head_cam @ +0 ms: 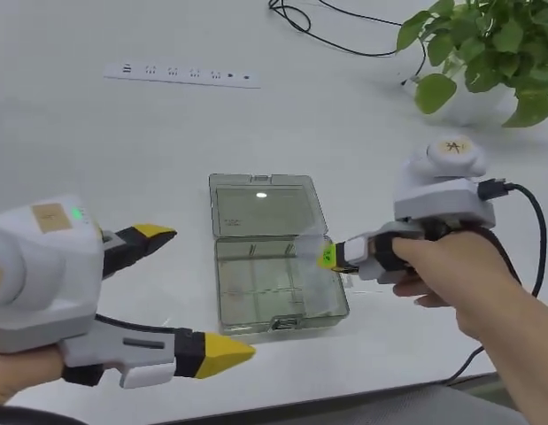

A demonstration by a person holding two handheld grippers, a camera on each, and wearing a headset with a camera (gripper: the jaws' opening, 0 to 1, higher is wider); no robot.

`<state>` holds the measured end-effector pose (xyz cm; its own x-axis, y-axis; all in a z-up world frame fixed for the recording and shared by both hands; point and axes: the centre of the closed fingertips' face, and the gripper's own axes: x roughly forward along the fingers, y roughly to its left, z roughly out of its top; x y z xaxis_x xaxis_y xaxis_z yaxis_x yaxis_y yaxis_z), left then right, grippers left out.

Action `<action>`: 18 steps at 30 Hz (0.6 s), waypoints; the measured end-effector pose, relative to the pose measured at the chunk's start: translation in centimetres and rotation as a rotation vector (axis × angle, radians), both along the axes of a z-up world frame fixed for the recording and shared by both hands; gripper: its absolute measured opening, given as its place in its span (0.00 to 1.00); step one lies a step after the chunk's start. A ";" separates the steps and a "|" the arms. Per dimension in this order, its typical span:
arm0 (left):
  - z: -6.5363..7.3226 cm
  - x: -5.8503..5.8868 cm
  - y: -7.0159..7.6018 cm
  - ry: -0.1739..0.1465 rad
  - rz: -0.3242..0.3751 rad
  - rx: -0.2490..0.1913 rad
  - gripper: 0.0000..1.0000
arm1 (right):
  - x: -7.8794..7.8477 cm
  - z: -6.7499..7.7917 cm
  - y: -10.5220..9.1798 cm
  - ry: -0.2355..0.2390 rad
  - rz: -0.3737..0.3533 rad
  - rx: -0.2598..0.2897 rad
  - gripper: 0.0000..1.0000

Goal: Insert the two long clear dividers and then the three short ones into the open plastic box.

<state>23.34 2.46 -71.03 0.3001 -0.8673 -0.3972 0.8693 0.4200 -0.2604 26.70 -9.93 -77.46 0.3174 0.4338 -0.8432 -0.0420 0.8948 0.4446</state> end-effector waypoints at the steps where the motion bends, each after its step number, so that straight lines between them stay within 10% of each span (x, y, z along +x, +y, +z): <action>1: 0.0 0.0 0.0 0.002 0.000 -0.002 0.98 | 0.0 -0.1 0.0 0.003 0.000 0.001 0.07; 18: 0.0 0.0 -0.2 0.011 0.006 -0.010 0.97 | 0.2 -1.1 0.0 0.009 0.005 -0.015 0.07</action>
